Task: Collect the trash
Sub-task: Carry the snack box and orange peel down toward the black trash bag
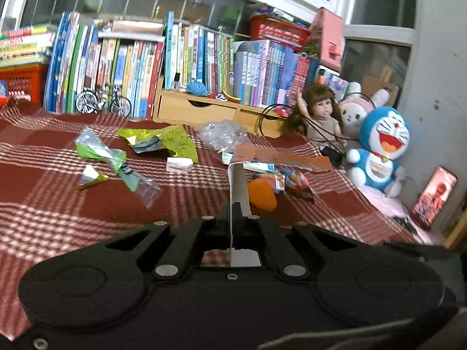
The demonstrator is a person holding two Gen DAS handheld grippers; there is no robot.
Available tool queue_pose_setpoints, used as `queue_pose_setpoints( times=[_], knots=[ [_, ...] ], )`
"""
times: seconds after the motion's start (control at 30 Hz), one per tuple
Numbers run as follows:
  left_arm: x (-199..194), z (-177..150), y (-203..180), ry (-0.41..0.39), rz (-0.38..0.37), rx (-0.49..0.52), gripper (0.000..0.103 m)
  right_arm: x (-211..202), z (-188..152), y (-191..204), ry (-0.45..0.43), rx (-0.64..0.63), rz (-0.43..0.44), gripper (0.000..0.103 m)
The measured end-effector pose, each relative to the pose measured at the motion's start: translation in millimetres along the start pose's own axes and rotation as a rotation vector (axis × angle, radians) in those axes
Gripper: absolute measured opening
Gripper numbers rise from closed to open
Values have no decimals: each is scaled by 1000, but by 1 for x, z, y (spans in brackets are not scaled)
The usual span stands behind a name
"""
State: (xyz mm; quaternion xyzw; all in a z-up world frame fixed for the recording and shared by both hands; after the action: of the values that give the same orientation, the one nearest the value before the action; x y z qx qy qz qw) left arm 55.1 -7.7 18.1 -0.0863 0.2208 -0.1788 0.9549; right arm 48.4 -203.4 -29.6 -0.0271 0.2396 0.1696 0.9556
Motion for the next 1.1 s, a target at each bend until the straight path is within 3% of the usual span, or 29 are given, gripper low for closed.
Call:
queue_pose_setpoints(
  times=[0.23, 0.57, 0.83, 0.97, 1.03, 1.1],
  knots=[
    [-66, -33, -9, 14, -2, 56, 0, -34, -15, 17, 19, 8, 66, 42],
    [-129, -110, -9, 179, 35, 7, 0, -72, -66, 53, 165, -38, 199, 42],
    [-123, -161, -2, 338, 82, 5, 0, -60, -112, 75, 305, -79, 249, 43],
    [-106, -175, 2, 380, 100, 0, 1, -54, -125, 75, 345, -71, 248, 45],
    [-99, -178, 1, 390, 104, 14, 1, -53, -128, 74, 350, -66, 244, 49],
    [-95, -179, 0, 396, 104, 33, 9, -53, -129, 74, 350, -62, 246, 58]
  ],
)
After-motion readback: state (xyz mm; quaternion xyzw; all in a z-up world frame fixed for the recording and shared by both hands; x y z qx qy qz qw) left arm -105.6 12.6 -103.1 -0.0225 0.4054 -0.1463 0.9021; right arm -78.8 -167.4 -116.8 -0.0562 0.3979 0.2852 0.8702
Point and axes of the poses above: each gripper's, at about its wrist camera, not at the fingertips, and x roughly the way its jaws point, y to its left, z to its top, the point moved 7 cm from there along x, roughly the way its jaws point, and after that the axes turned 3 degrees about -z, right-handed, at the moved point
